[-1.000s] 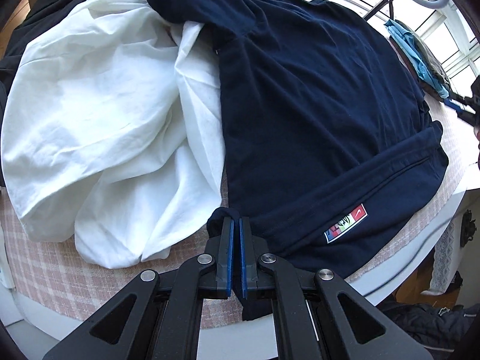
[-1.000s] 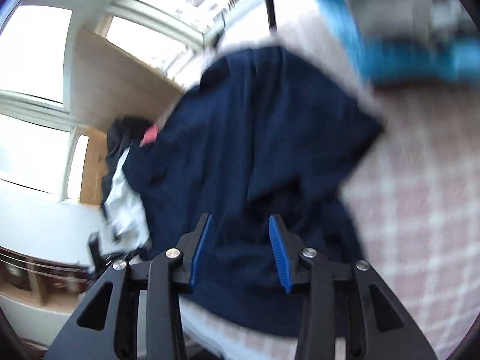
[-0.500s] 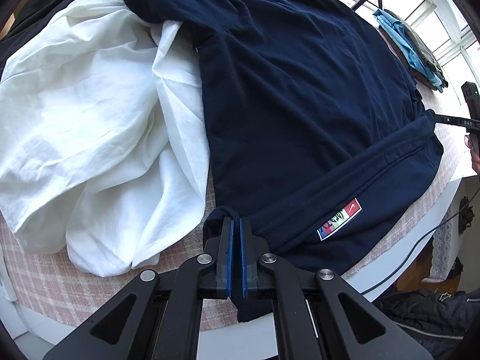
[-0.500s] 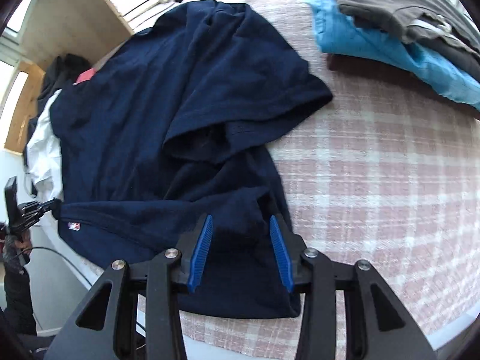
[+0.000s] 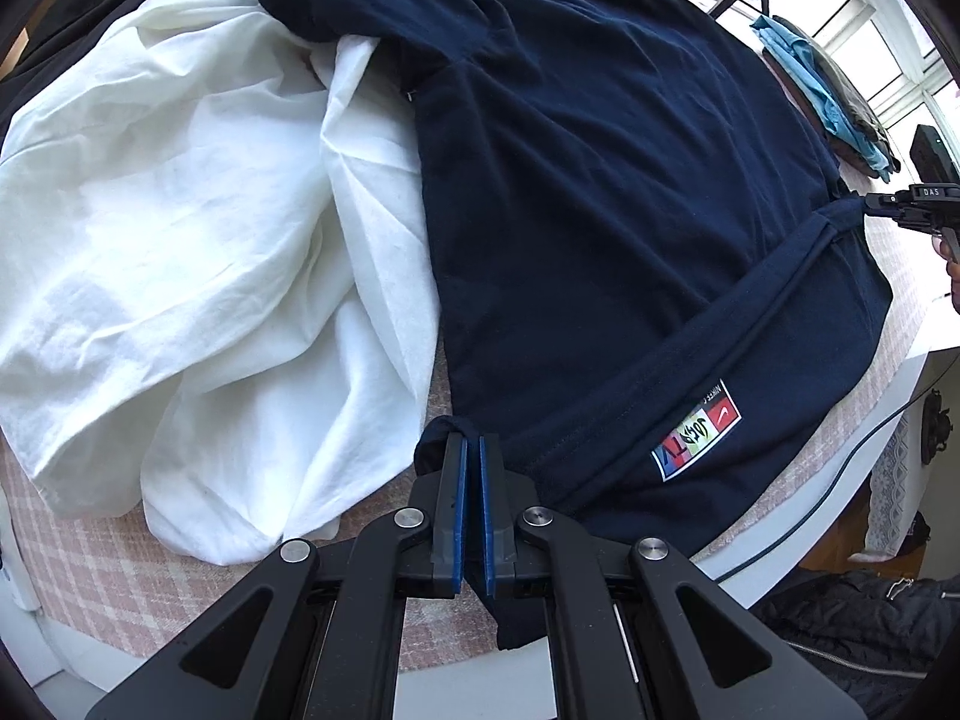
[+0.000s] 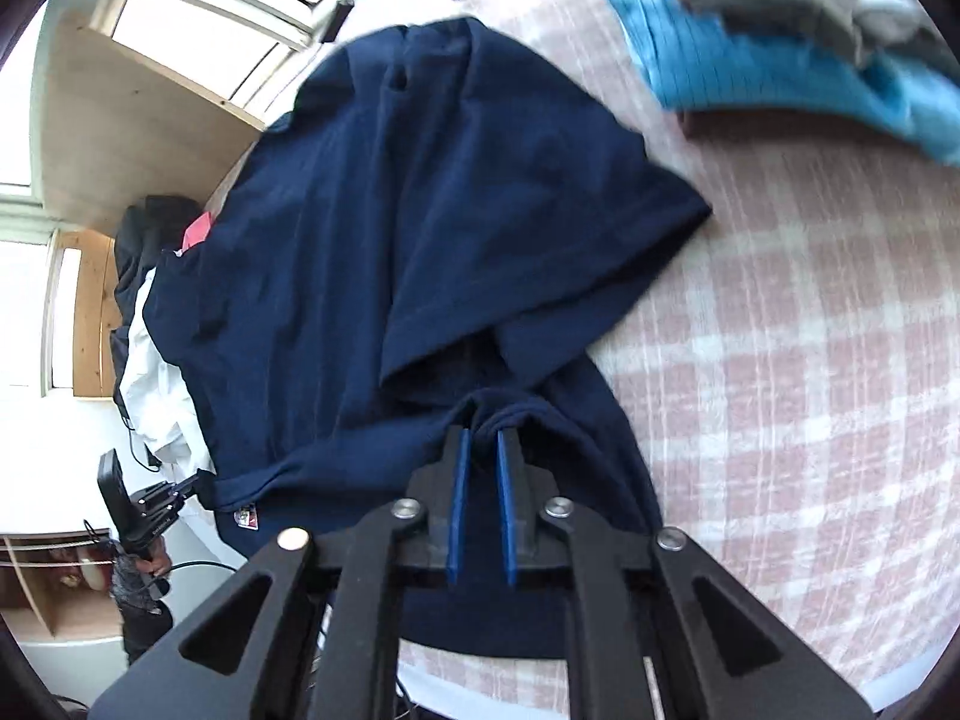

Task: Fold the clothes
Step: 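Lift the navy shirt by its hem with both grippers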

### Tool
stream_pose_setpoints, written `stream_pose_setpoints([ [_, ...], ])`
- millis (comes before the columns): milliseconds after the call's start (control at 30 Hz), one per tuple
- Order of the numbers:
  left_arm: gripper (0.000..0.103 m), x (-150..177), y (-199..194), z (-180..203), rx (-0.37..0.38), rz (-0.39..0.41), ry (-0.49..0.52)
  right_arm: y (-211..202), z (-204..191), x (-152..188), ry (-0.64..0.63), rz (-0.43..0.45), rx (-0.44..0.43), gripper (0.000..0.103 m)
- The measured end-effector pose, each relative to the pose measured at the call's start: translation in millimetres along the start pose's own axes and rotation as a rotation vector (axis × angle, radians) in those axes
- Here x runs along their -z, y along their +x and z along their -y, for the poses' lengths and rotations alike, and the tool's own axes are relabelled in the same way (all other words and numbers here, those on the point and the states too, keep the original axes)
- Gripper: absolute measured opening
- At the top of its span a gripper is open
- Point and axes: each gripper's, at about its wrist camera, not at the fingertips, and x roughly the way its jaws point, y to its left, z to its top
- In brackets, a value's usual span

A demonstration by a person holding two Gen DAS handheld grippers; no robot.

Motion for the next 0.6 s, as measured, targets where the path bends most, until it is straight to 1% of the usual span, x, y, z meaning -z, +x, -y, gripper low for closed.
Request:
stream_pose_setpoints([
  [67,0.004,2.9,0.8,-3.6,0.006,-0.001,-0.003,-1.0,2.5,3.2,0.01,-0.009,-0.02,0.026],
  [133,0.003,5.4,1.3,-7.2,0.013,-0.002,-0.004,-3.2,4.7,5.4,0.012,0.0,-0.019,0.034],
  [200,0.003,7.8,1.3,-9.3,0.013,-0.005,0.004,-3.0,1.0,5.7,-0.001,0.012,0.015,0.035],
  [267,0.004,10.2,0.4,-11.2,0.016,-0.005,0.01,-4.4,-2.7,8.3,-0.046,0.008,0.069,0.036],
  [333,0.004,12.7,-0.5,-13.8,0.02,-0.005,0.014,-0.1,-3.5,7.6,-0.067,-0.004,0.087,0.037],
  [433,0.004,17.5,-0.3,-18.7,0.012,-0.01,0.023,7.6,-0.8,5.6,-0.102,0.008,0.097,0.037],
  [467,0.004,19.4,-1.1,-20.6,0.01,-0.011,0.025,11.0,-1.1,6.1,-0.1,0.004,0.094,0.034],
  [500,0.004,21.5,-2.3,-22.5,0.009,-0.01,0.027,12.9,-1.6,7.4,-0.098,-0.003,0.086,0.026],
  [533,0.004,24.0,-4.4,-24.8,0.009,-0.007,0.028,10.2,-2.7,10.8,-0.097,-0.018,0.063,0.009],
  [600,0.004,29.7,-10.3,-30.5,0.006,0.005,0.025,2.8,-4.9,18.1,-0.095,-0.044,0.017,0.009],
])
